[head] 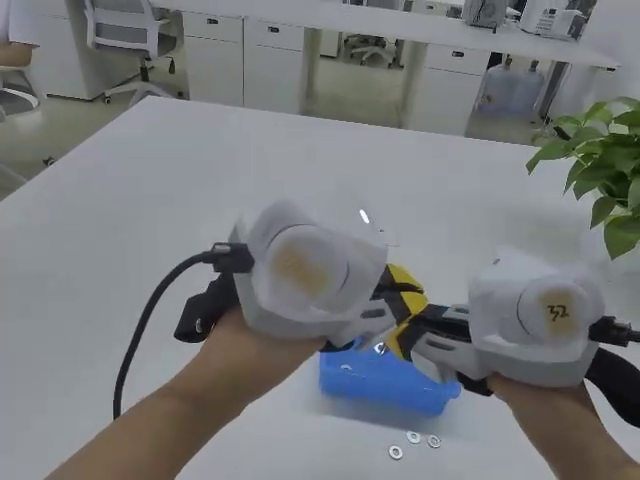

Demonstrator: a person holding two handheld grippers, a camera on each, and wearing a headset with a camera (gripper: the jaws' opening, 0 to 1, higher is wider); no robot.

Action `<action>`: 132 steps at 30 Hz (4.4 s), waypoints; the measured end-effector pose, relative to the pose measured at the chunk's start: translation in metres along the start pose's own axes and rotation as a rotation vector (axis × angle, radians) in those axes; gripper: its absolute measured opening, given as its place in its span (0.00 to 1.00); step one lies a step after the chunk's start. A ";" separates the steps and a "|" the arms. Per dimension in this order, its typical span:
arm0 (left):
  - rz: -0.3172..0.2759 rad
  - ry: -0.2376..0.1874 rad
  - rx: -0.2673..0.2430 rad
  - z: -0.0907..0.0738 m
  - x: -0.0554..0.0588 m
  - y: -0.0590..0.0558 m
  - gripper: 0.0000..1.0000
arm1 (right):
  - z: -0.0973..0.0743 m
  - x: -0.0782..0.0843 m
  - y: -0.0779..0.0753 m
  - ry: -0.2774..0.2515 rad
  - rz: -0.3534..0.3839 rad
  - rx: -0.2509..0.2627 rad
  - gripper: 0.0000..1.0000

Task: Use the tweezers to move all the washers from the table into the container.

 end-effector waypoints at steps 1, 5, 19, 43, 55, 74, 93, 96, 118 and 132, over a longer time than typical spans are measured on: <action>-0.010 -0.004 -0.011 0.000 0.000 0.003 0.00 | 0.003 0.000 -0.002 0.002 0.004 0.003 0.03; -0.084 -0.021 -0.049 0.002 0.002 0.014 0.03 | 0.015 0.005 -0.010 0.025 0.025 -0.001 0.03; -0.168 0.052 -0.038 0.015 0.037 0.034 0.06 | 0.056 0.044 -0.025 0.140 0.120 -0.035 0.03; -0.243 0.058 -0.088 -0.010 0.054 0.020 0.10 | 0.061 0.059 -0.025 0.165 0.222 -0.029 0.05; -0.297 0.091 -0.130 -0.045 0.069 -0.009 0.17 | 0.011 0.034 -0.010 0.044 0.221 -0.004 0.04; -0.379 0.109 -0.214 -0.072 0.079 -0.043 0.70 | -0.019 0.077 0.027 0.086 0.278 -0.015 0.05; -0.402 0.162 -0.213 -0.073 0.092 -0.059 0.73 | 0.002 0.104 0.018 0.123 0.281 0.005 0.05; -0.401 0.161 -0.212 -0.072 0.091 -0.059 0.73 | 0.003 0.104 0.018 0.118 0.292 0.000 0.05; -0.375 0.187 -0.215 -0.072 0.094 -0.059 0.70 | 0.009 0.107 0.019 0.128 0.284 -0.004 0.05; -0.364 0.192 -0.213 -0.073 0.093 -0.060 0.69 | 0.004 0.102 0.019 0.128 0.291 -0.006 0.04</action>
Point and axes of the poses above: the centre of the closed fingertips' face, and the gripper's own axes: z roughly forward along the fingers, y roughly to its left, x roughly out of its underside, the point moved 10 cm from there along -z, roughly backward along the fingers, and after that the axes turned 2 degrees about y, right-handed, at the moved point
